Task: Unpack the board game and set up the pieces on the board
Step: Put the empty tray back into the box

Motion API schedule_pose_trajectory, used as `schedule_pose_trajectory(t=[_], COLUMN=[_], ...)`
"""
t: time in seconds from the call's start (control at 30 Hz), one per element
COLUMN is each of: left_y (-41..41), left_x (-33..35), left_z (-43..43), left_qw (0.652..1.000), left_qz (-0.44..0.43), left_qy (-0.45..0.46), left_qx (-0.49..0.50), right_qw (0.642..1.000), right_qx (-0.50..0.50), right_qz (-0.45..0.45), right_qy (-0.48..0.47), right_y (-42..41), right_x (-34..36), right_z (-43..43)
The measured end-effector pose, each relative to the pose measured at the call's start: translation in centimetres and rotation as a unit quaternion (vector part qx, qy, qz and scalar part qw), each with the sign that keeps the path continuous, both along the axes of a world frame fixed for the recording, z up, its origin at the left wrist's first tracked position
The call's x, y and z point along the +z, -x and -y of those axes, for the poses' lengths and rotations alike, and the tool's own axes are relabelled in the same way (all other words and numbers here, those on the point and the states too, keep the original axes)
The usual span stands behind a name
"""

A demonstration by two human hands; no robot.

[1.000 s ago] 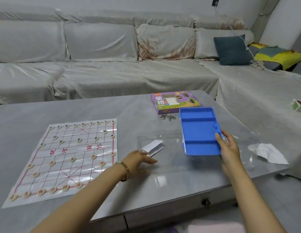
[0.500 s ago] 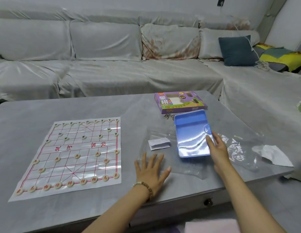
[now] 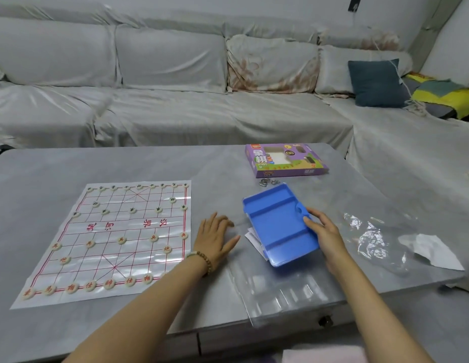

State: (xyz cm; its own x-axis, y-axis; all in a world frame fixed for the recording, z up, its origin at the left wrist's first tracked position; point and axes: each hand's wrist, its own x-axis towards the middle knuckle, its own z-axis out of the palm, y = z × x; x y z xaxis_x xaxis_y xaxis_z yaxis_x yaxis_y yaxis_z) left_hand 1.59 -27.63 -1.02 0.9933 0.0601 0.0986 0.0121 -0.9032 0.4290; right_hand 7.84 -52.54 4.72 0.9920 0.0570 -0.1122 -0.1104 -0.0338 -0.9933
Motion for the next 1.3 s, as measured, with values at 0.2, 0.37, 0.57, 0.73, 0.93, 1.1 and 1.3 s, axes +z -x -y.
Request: schedule_pose_trajectory(t=[0.2, 0.37, 0.57, 0.73, 0.93, 1.1, 1.3], left_y=[1.7, 3.3, 3.0, 2.0, 0.0, -4.3, -9.6], left_x=[-0.2, -0.6, -0.6, -0.8, -0.1, 0.9, 1.4], left_z=[1.9, 4.7, 5.5, 5.0, 3.9, 1.5, 1.5], left_qw=[0.985, 0.969, 0.966, 0.982, 0.990, 0.989, 0.994], left_qz=[-0.012, -0.024, -0.026, -0.053, -0.089, -0.119, -0.076], left_qy=[0.139, 0.229, 0.230, 0.141, 0.048, 0.002, -0.025], left_qx=[0.101, 0.092, 0.113, 0.114, 0.101, 0.088, 0.072], right_qw=[0.996, 0.980, 0.936, 0.904, 0.896, 0.967, 0.981], right_qx=[0.082, 0.150, 0.145, 0.221, 0.203, 0.104, 0.010], right_qz=[0.005, 0.016, 0.069, 0.082, 0.090, 0.067, 0.016], right_qy=[0.035, 0.127, 0.314, 0.356, 0.384, 0.221, 0.194], right_y=[1.1, 2.0, 1.6, 1.8, 0.4, -4.8, -15.3], right_x=[-0.1, -1.9, -4.2, -4.9, -5.0, -4.6, -3.5], right_z=[-0.6, -1.2, -0.3, -0.8, -1.9, -3.1, -5.0])
